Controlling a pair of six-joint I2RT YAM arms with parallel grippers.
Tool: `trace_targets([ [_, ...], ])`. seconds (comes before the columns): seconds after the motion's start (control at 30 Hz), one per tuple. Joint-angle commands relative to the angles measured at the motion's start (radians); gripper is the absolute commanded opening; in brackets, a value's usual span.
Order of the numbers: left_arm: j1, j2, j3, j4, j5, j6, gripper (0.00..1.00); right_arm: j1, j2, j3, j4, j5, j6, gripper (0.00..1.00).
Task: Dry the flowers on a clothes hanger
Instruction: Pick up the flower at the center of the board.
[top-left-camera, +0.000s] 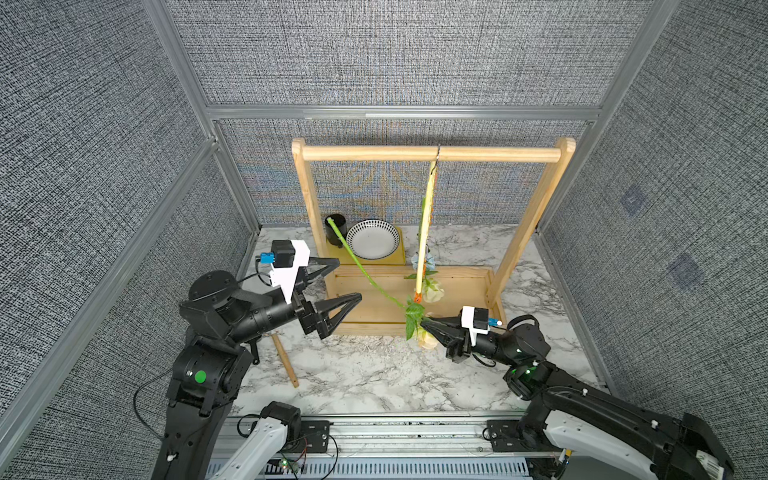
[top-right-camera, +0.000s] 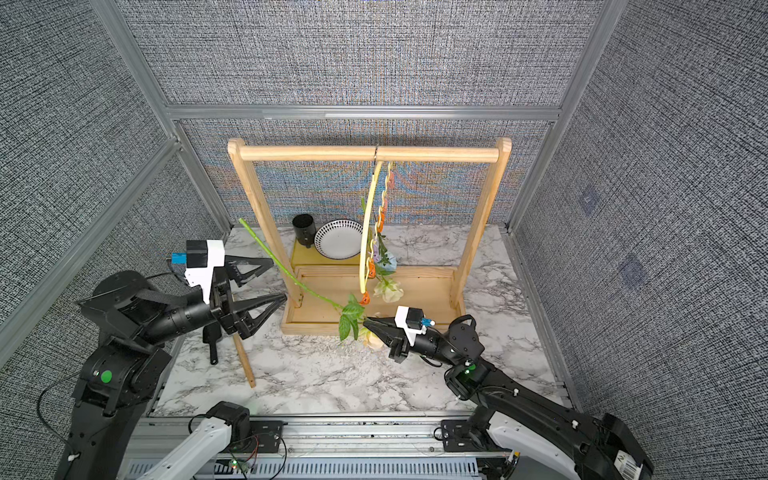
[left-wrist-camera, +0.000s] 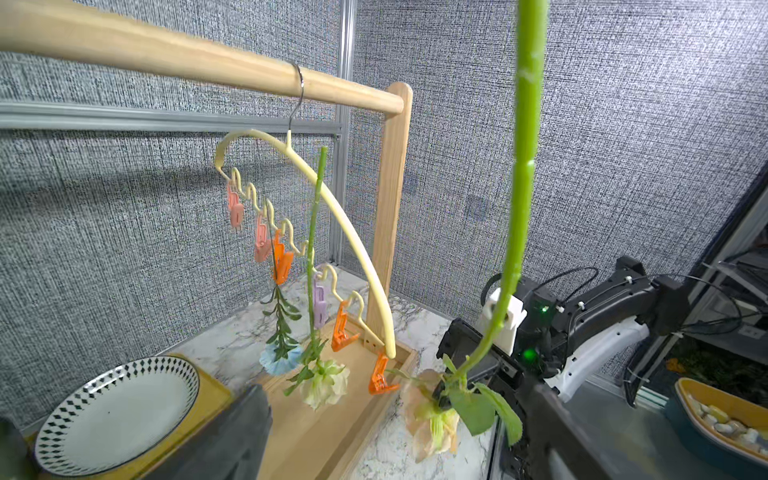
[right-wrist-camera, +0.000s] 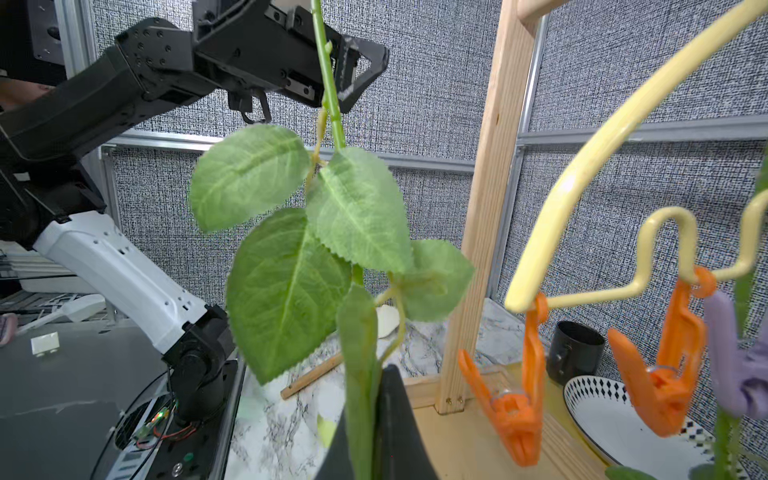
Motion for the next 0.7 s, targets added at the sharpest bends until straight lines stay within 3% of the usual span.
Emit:
trace_targets([
  [0.0, 0.000, 0.052, -0.003, 0.154, 0.084, -0.123, 0.95, 0.003, 0.015, 0.016, 0.072, -0.012, 0.034, 0.08],
  [0.33, -0.046, 0.117, 0.037, 0.236, 0.269, -0.166, 0.80, 0.006, 0.053, 0.048, 0.087, 0.027, 0.046, 0.08],
  [0.53, -0.062, 0.140, 0.059, 0.236, 0.272, -0.171, 0.79, 0.015, 0.071, 0.074, 0.082, 0.026, 0.056, 0.08],
  [0.67, -0.074, 0.171, 0.080, 0.227, 0.259, -0.165, 0.66, 0.034, 0.090, 0.112, 0.055, 0.026, 0.036, 0.08],
])
